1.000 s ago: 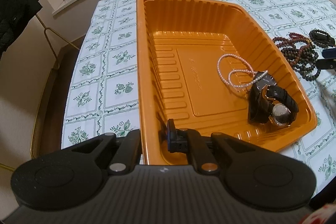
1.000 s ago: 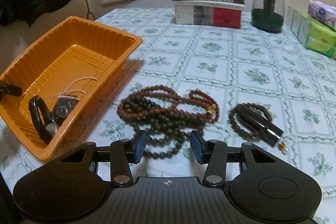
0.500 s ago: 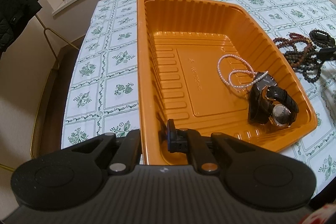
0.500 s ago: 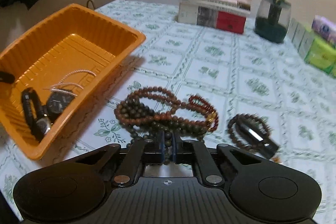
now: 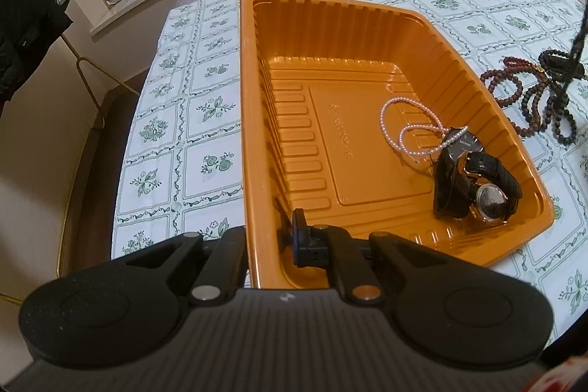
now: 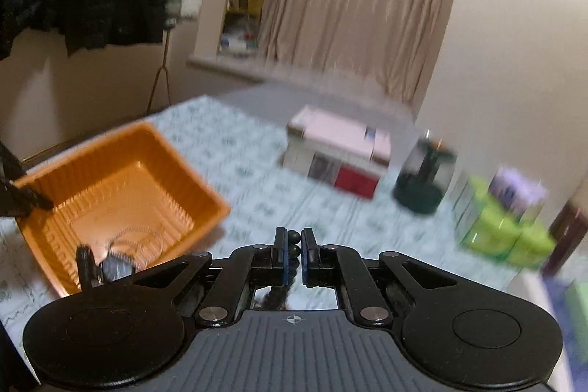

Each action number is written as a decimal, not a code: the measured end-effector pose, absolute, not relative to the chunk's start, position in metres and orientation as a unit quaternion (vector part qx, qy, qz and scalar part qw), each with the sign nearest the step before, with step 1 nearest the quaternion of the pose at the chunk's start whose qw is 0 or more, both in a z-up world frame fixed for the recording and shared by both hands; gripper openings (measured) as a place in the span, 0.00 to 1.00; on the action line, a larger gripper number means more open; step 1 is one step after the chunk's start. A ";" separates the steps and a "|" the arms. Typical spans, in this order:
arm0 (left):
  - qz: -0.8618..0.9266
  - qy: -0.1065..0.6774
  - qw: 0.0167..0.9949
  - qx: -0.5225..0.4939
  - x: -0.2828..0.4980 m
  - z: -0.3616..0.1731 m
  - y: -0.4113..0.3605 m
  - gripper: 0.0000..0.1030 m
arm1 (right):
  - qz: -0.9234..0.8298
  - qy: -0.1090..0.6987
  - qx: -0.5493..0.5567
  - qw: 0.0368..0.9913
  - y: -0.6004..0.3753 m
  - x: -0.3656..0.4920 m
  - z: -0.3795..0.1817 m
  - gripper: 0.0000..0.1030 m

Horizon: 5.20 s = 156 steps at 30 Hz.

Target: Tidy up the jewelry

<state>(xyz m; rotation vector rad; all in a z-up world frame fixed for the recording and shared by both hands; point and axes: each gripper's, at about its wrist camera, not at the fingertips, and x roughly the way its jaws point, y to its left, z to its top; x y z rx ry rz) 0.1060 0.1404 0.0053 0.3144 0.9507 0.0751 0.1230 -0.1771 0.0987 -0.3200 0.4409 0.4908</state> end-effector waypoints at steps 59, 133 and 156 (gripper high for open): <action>0.030 0.452 0.880 0.143 0.107 0.004 0.143 0.06 | 0.408 0.094 -0.248 0.873 -0.014 0.158 0.194 0.06; 0.035 0.453 0.877 0.154 0.109 0.007 0.140 0.06 | 0.206 0.438 0.005 0.875 -0.219 0.134 -0.056 0.43; 0.036 0.448 0.879 0.161 0.107 0.011 0.138 0.05 | 0.184 0.417 0.081 0.886 -0.188 0.191 -0.060 0.44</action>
